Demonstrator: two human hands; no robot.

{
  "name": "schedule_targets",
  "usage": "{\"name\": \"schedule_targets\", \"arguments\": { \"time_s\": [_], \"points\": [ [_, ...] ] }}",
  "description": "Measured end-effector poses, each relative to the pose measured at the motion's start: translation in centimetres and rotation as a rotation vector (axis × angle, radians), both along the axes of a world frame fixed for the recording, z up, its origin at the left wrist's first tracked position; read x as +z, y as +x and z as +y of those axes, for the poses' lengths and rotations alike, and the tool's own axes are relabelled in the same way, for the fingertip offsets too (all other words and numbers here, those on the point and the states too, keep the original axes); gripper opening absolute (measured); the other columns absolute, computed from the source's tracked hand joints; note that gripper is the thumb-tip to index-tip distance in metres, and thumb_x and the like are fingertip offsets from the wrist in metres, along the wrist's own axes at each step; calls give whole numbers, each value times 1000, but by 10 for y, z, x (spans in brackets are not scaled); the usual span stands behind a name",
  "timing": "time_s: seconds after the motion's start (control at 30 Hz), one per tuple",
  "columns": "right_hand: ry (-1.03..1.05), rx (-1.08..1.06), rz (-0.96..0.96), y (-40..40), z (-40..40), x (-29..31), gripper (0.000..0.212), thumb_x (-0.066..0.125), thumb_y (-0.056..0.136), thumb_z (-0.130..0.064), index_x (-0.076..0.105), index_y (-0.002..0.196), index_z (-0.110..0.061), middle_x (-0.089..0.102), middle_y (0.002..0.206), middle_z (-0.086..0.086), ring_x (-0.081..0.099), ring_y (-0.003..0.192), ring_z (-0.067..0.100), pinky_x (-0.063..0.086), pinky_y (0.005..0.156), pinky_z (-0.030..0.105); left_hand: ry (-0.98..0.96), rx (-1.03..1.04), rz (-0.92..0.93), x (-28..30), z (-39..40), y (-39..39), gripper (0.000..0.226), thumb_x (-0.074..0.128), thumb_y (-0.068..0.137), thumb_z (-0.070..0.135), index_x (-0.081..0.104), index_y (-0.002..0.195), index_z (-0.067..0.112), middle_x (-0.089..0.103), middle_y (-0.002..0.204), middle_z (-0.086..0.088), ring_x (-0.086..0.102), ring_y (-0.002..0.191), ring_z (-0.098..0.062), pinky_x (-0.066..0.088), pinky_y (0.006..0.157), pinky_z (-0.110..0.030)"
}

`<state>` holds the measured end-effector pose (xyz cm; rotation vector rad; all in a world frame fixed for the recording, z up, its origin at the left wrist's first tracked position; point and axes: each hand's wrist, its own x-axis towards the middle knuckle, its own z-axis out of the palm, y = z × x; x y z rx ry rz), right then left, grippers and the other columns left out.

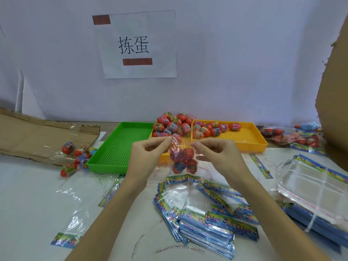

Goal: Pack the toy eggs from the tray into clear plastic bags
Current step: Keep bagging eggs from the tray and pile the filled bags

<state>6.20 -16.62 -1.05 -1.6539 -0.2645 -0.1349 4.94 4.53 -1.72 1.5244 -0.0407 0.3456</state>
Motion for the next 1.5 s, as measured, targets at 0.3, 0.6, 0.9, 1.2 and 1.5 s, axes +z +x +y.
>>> {"name": "schedule_targets", "arguments": {
  "time_s": [0.3, 0.6, 0.9, 1.2, 1.5],
  "points": [
    [72, 23, 38, 0, -4, 1, 15, 81, 85, -26, 82, 91, -12, 78, 88, 9, 76, 84, 24, 64, 76, 30, -119, -29, 18, 2, 1, 0, 15, 77, 93, 8, 86, 91, 20, 81, 93, -12, 75, 86, -21, 63, 79, -28],
    [74, -7, 36, 0, -6, 1, 7, 77, 91, -21, 81, 92, -15, 77, 87, 6, 73, 82, 18, 60, 73, 25, -194, -68, 81, 3, 4, 1, 8, 78, 92, 11, 84, 95, 13, 80, 95, -13, 74, 84, -18, 62, 74, -28],
    [45, 19, 34, 0, -7, 1, 6, 78, 91, -16, 79, 96, -12, 77, 91, 9, 74, 89, 25, 62, 77, 28, -91, -90, 38, 1, 6, 0, 6, 81, 89, 14, 85, 94, 14, 80, 92, -14, 75, 81, -19, 62, 72, -26],
    [218, 102, 152, 2, -7, 1, 15, 75, 92, -15, 82, 103, -23, 78, 94, 4, 72, 84, 15, 59, 80, 25, -128, -155, 21, 1, 12, 3, 21, 83, 79, 24, 86, 98, 17, 81, 98, -13, 76, 84, -16, 60, 74, -22],
    [195, 181, 182, 4, -17, 3, 23, 79, 80, -24, 83, 102, -19, 78, 105, 10, 75, 94, 20, 60, 83, 25, 49, -208, -90, 3, 28, 3, 26, 88, 76, 29, 86, 100, 20, 82, 99, -9, 79, 88, -22, 60, 79, -22]
  ]
}}
